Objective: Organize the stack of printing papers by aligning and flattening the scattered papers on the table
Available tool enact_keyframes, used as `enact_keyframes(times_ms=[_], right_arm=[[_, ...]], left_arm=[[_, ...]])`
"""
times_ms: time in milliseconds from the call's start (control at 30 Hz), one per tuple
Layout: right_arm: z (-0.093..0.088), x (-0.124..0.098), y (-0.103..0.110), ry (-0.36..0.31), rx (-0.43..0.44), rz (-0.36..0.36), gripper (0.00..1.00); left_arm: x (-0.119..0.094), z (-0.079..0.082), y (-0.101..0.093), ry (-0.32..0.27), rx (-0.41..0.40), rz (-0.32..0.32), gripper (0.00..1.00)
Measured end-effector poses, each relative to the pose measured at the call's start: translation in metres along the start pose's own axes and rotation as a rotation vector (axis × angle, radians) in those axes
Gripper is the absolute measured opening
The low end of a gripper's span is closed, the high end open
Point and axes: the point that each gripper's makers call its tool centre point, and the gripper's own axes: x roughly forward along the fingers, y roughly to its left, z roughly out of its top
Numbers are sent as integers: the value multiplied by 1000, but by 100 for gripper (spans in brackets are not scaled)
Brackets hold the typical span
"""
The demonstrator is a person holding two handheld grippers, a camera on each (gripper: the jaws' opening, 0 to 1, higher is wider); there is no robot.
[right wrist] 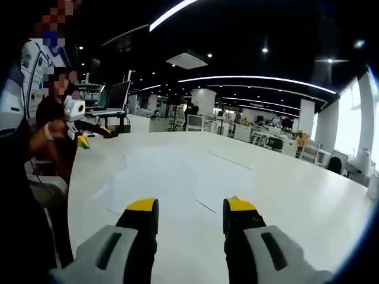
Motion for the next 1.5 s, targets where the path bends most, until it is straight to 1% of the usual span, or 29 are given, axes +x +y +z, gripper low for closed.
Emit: enact_keyframes(times_ms=[867, 1500], right_arm=[[-13, 12, 5, 16, 28, 21, 39], [-20, 15, 6, 24, 37, 28, 38]], left_arm=[[0, -2, 1, 0, -8, -6, 83], [2, -2, -4, -4, -10, -14, 83]])
